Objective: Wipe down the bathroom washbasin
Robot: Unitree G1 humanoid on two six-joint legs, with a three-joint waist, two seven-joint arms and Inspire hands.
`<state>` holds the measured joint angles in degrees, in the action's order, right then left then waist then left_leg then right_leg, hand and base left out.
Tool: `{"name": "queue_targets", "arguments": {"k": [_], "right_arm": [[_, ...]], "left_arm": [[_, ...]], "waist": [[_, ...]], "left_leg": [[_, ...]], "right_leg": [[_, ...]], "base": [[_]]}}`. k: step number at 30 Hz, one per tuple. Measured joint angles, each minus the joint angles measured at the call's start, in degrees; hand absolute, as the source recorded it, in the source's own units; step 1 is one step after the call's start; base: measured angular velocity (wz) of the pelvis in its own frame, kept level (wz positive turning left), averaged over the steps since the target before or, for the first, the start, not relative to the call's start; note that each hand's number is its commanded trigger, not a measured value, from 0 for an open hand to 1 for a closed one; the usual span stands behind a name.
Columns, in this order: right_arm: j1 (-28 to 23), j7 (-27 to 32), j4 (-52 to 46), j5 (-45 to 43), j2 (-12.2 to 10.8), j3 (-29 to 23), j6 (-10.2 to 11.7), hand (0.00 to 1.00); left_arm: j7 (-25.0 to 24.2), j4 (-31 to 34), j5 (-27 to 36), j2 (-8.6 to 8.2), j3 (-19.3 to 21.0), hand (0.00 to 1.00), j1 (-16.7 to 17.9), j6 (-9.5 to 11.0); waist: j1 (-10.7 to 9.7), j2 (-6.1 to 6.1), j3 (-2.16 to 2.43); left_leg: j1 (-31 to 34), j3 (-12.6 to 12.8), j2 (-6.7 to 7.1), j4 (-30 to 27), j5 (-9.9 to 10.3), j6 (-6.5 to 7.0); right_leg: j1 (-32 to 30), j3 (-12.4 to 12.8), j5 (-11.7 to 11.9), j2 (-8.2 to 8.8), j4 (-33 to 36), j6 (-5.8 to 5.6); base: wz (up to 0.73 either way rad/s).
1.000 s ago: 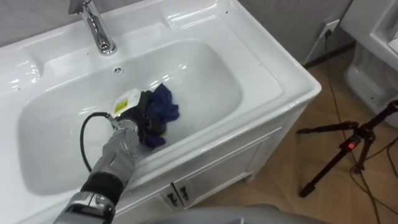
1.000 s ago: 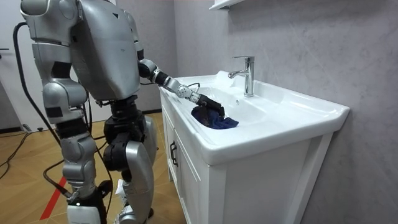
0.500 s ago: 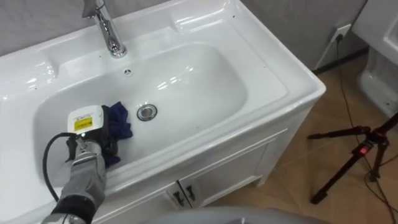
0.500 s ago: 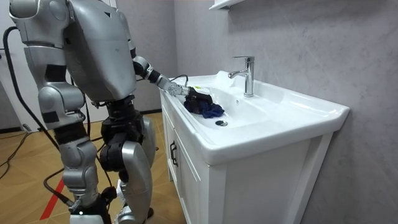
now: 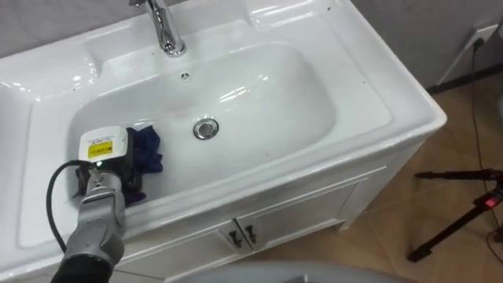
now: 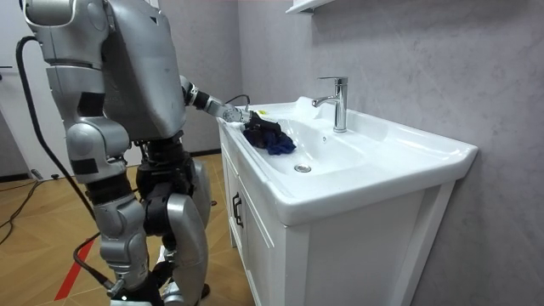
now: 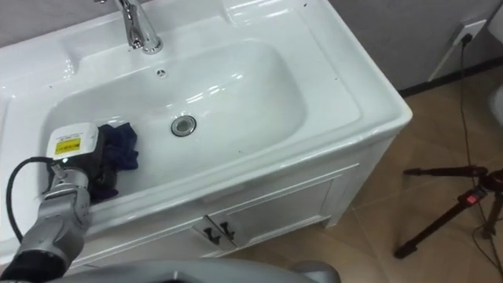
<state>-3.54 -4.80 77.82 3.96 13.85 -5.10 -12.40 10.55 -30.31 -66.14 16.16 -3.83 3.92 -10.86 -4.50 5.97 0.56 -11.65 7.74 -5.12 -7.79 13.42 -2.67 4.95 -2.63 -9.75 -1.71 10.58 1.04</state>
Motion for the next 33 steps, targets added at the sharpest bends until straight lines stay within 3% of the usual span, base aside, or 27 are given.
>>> {"name": "queue_targets", "arguments": {"k": [6,11,14,18,27,33], "right_arm": [[-0.1,1.5,-0.2,5.0,0.0,1.7,1.7,0.00],[0.2,1.5,-0.3,5.9,-0.2,2.7,4.0,0.00],[0.0,0.9,0.1,7.8,-0.3,2.8,5.6,0.00],[0.1,0.8,0.3,9.9,-0.8,3.0,7.1,0.00],[-0.6,-0.5,0.2,12.5,-0.8,4.0,9.8,0.00],[-0.9,-1.1,0.2,12.5,-0.6,4.0,10.0,0.00]], "left_arm": [[0.0,2.4,2.8,0.26,0.5,1.00,0.0,0.0],[0.0,5.1,3.1,0.25,2.2,1.00,0.0,0.2],[0.1,9.7,3.7,0.26,4.0,1.00,0.1,0.2],[3.4,13.6,5.0,0.25,8.1,1.00,0.1,1.0],[9.0,20.2,6.7,0.31,8.5,1.00,0.1,3.7],[12.6,23.6,9.4,0.31,8.8,1.00,0.1,5.1]], "waist": [[0.3,-0.26,-0.60],[0.6,-0.60,-0.60],[1.8,-1.34,-0.90],[1.9,-1.50,-0.86],[2.5,-1.33,-0.80],[3.1,-1.24,-0.74]], "left_leg": [[0.8,-0.5,0.00,0.0,0.0,0.00],[1.5,-1.8,0.00,-0.1,0.0,-0.01],[1.6,-2.1,-0.03,-0.1,0.0,-0.01],[2.2,-2.5,-0.03,0.0,0.0,-0.01],[2.5,-3.9,0.13,0.0,0.0,-0.01],[2.4,-4.7,0.40,0.1,0.0,0.00]], "right_leg": [[-0.3,-0.7,0.0,0.04,-0.5,0.00],[-0.2,-1.3,0.1,0.02,-1.1,-0.01],[0.0,-1.7,0.2,0.02,-1.7,0.04],[-0.1,-2.3,0.2,0.12,-1.8,0.03],[0.2,-3.1,0.2,0.45,-1.9,0.02],[0.2,-3.1,0.2,0.61,-1.9,0.01]], "base": [[0.06],[0.09],[0.06],[0.08],[0.08],[0.00]]}}
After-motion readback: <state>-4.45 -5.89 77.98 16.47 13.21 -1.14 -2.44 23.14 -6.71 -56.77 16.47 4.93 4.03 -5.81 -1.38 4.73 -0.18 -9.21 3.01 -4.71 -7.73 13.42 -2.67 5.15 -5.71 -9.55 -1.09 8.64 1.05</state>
